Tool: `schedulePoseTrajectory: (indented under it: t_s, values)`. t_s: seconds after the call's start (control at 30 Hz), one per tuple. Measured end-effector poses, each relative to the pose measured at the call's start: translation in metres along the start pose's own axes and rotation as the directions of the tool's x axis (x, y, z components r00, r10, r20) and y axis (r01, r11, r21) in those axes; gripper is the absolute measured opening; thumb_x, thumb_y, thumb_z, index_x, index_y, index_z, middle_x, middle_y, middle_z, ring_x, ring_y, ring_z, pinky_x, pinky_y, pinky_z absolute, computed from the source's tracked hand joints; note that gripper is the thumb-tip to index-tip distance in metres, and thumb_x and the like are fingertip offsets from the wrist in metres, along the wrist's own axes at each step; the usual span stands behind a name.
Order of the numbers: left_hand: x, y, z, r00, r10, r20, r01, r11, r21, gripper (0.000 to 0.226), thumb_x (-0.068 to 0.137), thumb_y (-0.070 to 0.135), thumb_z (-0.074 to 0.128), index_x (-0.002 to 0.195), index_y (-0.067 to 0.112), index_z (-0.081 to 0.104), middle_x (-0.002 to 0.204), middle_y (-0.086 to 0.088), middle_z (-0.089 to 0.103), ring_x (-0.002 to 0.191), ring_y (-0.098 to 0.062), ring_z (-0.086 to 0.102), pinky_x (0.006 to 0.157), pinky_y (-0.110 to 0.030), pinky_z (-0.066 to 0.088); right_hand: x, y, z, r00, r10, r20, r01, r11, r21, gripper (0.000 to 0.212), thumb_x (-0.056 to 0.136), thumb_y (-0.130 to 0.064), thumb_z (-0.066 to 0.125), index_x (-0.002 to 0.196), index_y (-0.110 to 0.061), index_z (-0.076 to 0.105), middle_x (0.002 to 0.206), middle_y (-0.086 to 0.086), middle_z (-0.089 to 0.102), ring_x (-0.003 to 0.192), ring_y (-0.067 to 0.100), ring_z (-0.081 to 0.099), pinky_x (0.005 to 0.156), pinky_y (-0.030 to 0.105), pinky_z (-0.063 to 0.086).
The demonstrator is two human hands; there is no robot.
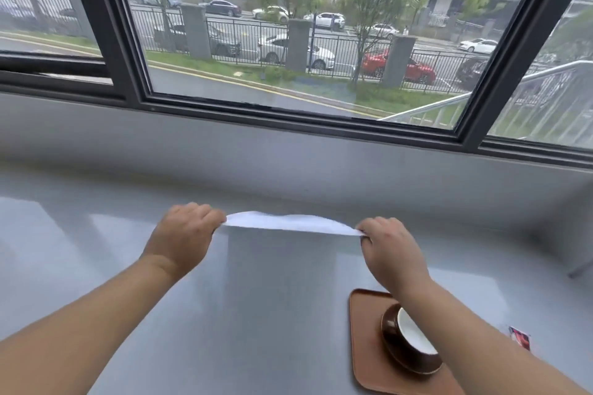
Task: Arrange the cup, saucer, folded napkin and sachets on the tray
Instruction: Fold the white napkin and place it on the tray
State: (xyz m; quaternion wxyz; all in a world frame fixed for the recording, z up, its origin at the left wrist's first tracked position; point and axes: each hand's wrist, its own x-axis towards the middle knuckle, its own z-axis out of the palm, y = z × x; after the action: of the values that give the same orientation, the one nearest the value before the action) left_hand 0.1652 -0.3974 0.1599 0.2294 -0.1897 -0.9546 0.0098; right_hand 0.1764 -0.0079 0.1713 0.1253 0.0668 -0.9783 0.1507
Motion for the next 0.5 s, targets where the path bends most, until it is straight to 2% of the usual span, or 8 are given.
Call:
schedulePoseTrajectory:
  t_s: [0.03, 0.1, 0.2, 0.27, 0.33, 0.37, 0.43, 0.5]
  values:
    - [-0.059, 0.025, 0.016, 0.997, -0.041, 0.068, 0.040, 0.999, 0.010, 0.020, 0.080, 0.002, 0.059, 0.085, 0.016, 0.071, 0.067, -0.001, 0.061, 0.059, -0.032, 0.057, 0.059, -0.036, 0.038, -0.046, 0.012, 0.035, 0.992, -0.056, 0.115, 0.055, 0.998, 0.011, 0.018, 0.094, -0.009, 0.058, 0.101, -0.018, 0.072, 0.094, 0.000, 0.069, 0.092, 0.029, 0.057, 0.078, 0.043, 0.049]
    - [-0.097, 0.026, 0.029, 0.989, -0.063, 0.133, 0.065, 0.998, -0.008, 0.022, 0.074, 0.001, 0.059, 0.083, 0.017, 0.071, 0.067, 0.000, 0.062, 0.059, -0.031, 0.058, 0.058, -0.037, 0.042, -0.076, 0.014, 0.061, 0.969, -0.075, 0.234, 0.071, 0.997, 0.027, 0.020, 0.095, -0.012, 0.055, 0.103, -0.021, 0.071, 0.097, -0.003, 0.069, 0.095, 0.026, 0.056, 0.081, 0.038, 0.047]
    - [-0.124, 0.028, 0.037, 0.948, -0.106, 0.300, 0.100, 0.994, 0.038, 0.024, 0.072, -0.002, 0.066, 0.080, 0.020, 0.071, 0.066, 0.003, 0.063, 0.059, -0.029, 0.061, 0.056, -0.037, 0.048, -0.100, 0.011, 0.076, 0.946, -0.158, 0.284, 0.162, 0.987, 0.011, 0.019, 0.094, -0.015, 0.052, 0.097, -0.024, 0.069, 0.094, -0.004, 0.067, 0.093, 0.023, 0.057, 0.076, 0.034, 0.043]
    - [-0.133, 0.027, 0.046, 0.902, -0.156, 0.402, 0.136, 0.988, 0.078, 0.025, 0.079, 0.002, 0.071, 0.088, 0.026, 0.072, 0.076, 0.007, 0.066, 0.070, -0.024, 0.062, 0.062, -0.036, 0.046, -0.109, 0.010, 0.079, 0.922, -0.170, 0.347, 0.179, 0.984, 0.004, 0.019, 0.094, -0.017, 0.050, 0.094, -0.024, 0.068, 0.093, -0.004, 0.066, 0.094, 0.022, 0.058, 0.072, 0.033, 0.041]
    - [-0.115, -0.023, 0.105, 0.812, -0.168, 0.559, 0.160, 0.985, 0.064, 0.025, 0.094, 0.014, 0.055, 0.102, 0.033, 0.069, 0.094, 0.011, 0.068, 0.088, -0.018, 0.060, 0.071, -0.032, 0.043, -0.072, -0.008, 0.135, 0.888, -0.141, 0.439, 0.148, 0.989, 0.018, 0.021, 0.096, -0.020, 0.046, 0.094, -0.026, 0.066, 0.095, -0.004, 0.066, 0.095, 0.022, 0.056, 0.075, 0.035, 0.046]
    - [-0.117, -0.019, 0.108, 0.773, -0.150, 0.616, 0.154, 0.987, 0.047, 0.026, 0.097, 0.018, 0.048, 0.103, 0.034, 0.067, 0.100, 0.011, 0.067, 0.093, -0.016, 0.058, 0.073, -0.031, 0.041, -0.073, -0.010, 0.130, 0.868, -0.123, 0.482, 0.136, 0.991, 0.009, 0.021, 0.096, -0.022, 0.044, 0.092, -0.026, 0.064, 0.094, -0.003, 0.066, 0.094, 0.022, 0.056, 0.076, 0.037, 0.048]
    - [-0.116, -0.015, 0.111, 0.663, -0.173, 0.728, 0.213, 0.976, 0.038, 0.022, 0.096, 0.022, 0.044, 0.097, 0.035, 0.062, 0.104, 0.012, 0.064, 0.093, -0.014, 0.053, 0.074, -0.030, 0.039, -0.073, -0.006, 0.130, 0.810, -0.084, 0.581, 0.093, 0.996, 0.013, 0.021, 0.095, -0.024, 0.043, 0.088, -0.024, 0.062, 0.092, -0.002, 0.067, 0.091, 0.024, 0.057, 0.072, 0.040, 0.050]
    - [-0.127, -0.012, 0.115, 0.578, -0.198, 0.791, 0.287, 0.957, 0.031, 0.017, 0.092, 0.023, 0.045, 0.089, 0.034, 0.058, 0.097, 0.012, 0.060, 0.090, -0.014, 0.053, 0.073, -0.028, 0.041, -0.077, -0.003, 0.133, 0.762, -0.075, 0.643, 0.098, 0.995, -0.001, 0.021, 0.094, -0.026, 0.043, 0.092, -0.025, 0.064, 0.095, -0.001, 0.069, 0.092, 0.024, 0.059, 0.067, 0.036, 0.047]
